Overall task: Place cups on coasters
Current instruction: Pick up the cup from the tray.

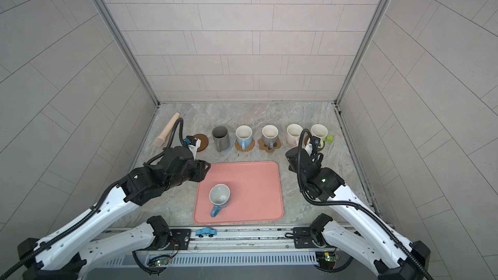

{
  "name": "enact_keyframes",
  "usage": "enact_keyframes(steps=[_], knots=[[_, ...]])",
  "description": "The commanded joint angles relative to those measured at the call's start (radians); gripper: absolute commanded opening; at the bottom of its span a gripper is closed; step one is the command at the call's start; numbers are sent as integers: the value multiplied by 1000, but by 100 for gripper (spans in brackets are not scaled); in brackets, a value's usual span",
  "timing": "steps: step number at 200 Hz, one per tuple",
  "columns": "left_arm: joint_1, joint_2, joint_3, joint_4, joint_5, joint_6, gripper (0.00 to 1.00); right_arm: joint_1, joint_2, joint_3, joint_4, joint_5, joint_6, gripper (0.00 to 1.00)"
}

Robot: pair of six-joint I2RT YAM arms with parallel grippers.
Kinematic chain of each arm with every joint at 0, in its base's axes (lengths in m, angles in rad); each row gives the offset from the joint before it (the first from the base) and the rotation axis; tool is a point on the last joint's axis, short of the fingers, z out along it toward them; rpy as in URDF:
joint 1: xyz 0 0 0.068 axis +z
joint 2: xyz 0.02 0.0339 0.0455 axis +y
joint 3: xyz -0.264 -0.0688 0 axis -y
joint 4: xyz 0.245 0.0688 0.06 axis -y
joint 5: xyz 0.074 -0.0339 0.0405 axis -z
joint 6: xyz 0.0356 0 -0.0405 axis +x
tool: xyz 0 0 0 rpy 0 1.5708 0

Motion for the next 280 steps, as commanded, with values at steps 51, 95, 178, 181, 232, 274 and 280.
enact_keyframes(steps=[51, 95, 178, 181, 232, 274, 280], knots=[[-270, -72, -1, -268, -56, -178, 47, -5, 40, 23, 17, -30, 15, 43], [-442, -55, -39, -295, -21, -264, 46, -4, 39, 17, 16, -34, 20, 43], [-502, 80, -93, -264, 50, -352, 50, -5, 12, -3, 9, -33, 25, 43], [-502, 84, -92, -262, 53, -352, 50, -5, 12, -3, 10, -33, 26, 43], [-502, 181, -90, -225, 88, -327, 56, -5, 7, -13, -1, -31, 38, 43], [-500, 239, -102, -213, 71, -348, 56, -5, -22, -31, -21, -14, 61, 43], [-500, 245, -107, -203, 60, -349, 56, -4, -27, -37, -22, -11, 60, 43]])
